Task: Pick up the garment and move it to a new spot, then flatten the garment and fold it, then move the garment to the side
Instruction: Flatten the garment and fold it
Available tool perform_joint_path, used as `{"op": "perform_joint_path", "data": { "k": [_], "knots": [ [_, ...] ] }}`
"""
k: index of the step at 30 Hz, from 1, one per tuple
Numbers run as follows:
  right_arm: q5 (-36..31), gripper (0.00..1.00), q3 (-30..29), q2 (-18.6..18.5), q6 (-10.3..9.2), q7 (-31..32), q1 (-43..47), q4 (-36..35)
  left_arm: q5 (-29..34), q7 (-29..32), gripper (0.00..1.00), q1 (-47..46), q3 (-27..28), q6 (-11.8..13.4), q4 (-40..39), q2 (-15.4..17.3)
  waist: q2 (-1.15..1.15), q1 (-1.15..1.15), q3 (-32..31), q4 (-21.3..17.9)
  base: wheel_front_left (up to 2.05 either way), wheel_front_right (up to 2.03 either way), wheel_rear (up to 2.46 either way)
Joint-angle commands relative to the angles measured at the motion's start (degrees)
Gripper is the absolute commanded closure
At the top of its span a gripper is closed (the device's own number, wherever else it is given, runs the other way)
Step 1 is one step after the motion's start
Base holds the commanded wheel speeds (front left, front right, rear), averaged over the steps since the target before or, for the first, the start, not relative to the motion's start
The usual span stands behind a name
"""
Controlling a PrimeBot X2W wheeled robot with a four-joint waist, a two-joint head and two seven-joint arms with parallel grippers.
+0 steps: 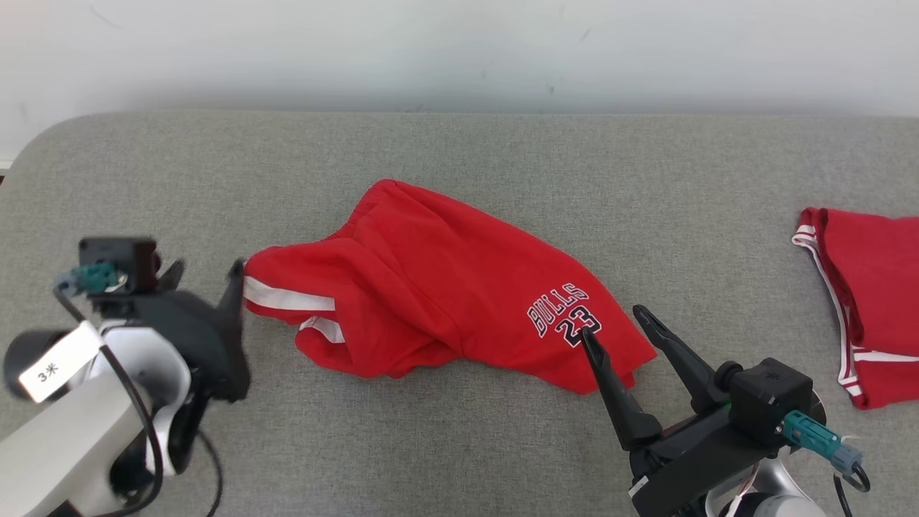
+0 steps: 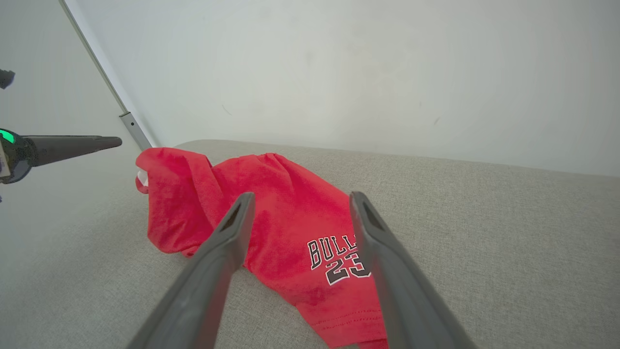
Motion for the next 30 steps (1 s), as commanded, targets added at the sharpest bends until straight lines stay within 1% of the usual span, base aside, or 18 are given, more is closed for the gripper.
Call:
{"op": "perform_joint_path", "data": {
  "k": [1,4,7,14,18,19,21,25,28,30],
  "knots": [
    [0.18,0.00,0.02,-0.10,-0.05,0.09,0.02,-0.15,0.68,-0.47,0.00,-1.55,0.06,-0.27,-2.01,-0.47,0.00,0.00,-0.02,0.18,0.00,0.00,0.00],
    [0.20,0.00,0.37,-0.09,-0.05,0.15,0.04,-0.07,2.05,1.95,0.00,-4.32,-1.98,-1.94,-4.02,-1.94,0.00,0.00,-0.04,0.28,0.00,0.00,0.00],
    [0.38,0.00,1.21,-0.09,-0.05,0.16,-0.35,0.12,2.55,6.40,0.00,-8.31,-4.73,-4.27,-2.83,-4.43,0.00,0.00,0.04,-0.31,0.00,0.00,0.00],
    [0.92,0.00,2.38,-0.10,-0.05,-0.29,-0.80,0.74,4.76,19.27,0.00,-19.53,-11.15,-11.43,4.96,-8.58,0.00,0.00,0.98,-3.84,0.00,0.00,0.00],
    [1.07,0.00,2.75,-0.09,-0.05,-0.79,-1.02,0.89,4.46,26.04,0.00,-24.17,-13.27,-14.00,10.39,-10.42,0.00,0.00,2.33,-6.35,0.00,0.00,0.00],
    [1.07,0.00,2.75,-0.09,-0.05,-0.79,-1.02,0.89,4.46,26.04,0.00,-24.17,-13.27,-14.00,10.39,-10.42,0.00,0.00,2.33,-6.35,0.00,0.00,0.00],
    [1.29,0.00,2.93,-0.09,-0.05,-1.21,-1.11,1.04,4.37,29.24,0.00,-25.68,-14.19,-15.13,13.12,-10.78,0.00,0.00,3.02,-7.71,0.00,0.00,0.00],
    [1.40,0.00,3.43,-0.09,-0.05,-1.70,-0.97,1.32,5.76,34.12,0.00,-27.63,-15.68,-15.91,17.85,-9.97,0.00,0.00,4.45,-10.27,0.00,0.00,0.00],
    [1.45,0.00,3.13,-0.09,-0.05,-2.24,-0.86,1.38,5.26,37.25,0.00,-27.43,-16.17,-15.68,20.15,-8.92,0.00,0.00,5.55,-11.61,0.00,0.00,0.00],
    [1.40,0.00,3.10,-0.07,-0.05,-2.51,-0.84,1.34,3.82,38.04,0.00,-26.55,-15.39,-15.64,20.62,-8.69,0.00,0.00,6.26,-12.11,0.00,0.00,0.00]
  ]
}}
